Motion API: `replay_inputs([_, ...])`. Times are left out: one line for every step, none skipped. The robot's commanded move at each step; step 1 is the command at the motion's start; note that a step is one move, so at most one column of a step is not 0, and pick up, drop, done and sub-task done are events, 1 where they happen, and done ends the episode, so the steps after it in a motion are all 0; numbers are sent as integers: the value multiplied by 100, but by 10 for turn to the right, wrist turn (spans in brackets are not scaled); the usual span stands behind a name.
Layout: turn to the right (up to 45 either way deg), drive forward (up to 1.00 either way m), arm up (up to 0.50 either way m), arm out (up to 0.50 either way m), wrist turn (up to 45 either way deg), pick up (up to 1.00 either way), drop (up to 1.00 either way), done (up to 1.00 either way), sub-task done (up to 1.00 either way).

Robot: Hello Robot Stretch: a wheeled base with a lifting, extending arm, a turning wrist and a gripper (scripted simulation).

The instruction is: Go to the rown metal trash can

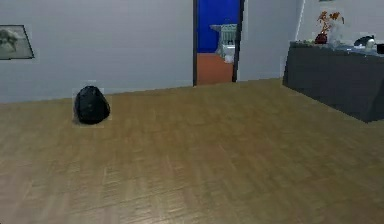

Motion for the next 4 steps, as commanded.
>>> replay_inputs([60, 0, 0, 0, 0, 0, 0, 0, 0])
replay_inputs([0, 100, 0, 0, 0, 0, 0, 0, 0])
replay_inputs([0, 100, 0, 0, 0, 0, 0, 0, 0])
replay_inputs([0, 100, 0, 0, 0, 0, 0, 0, 0])
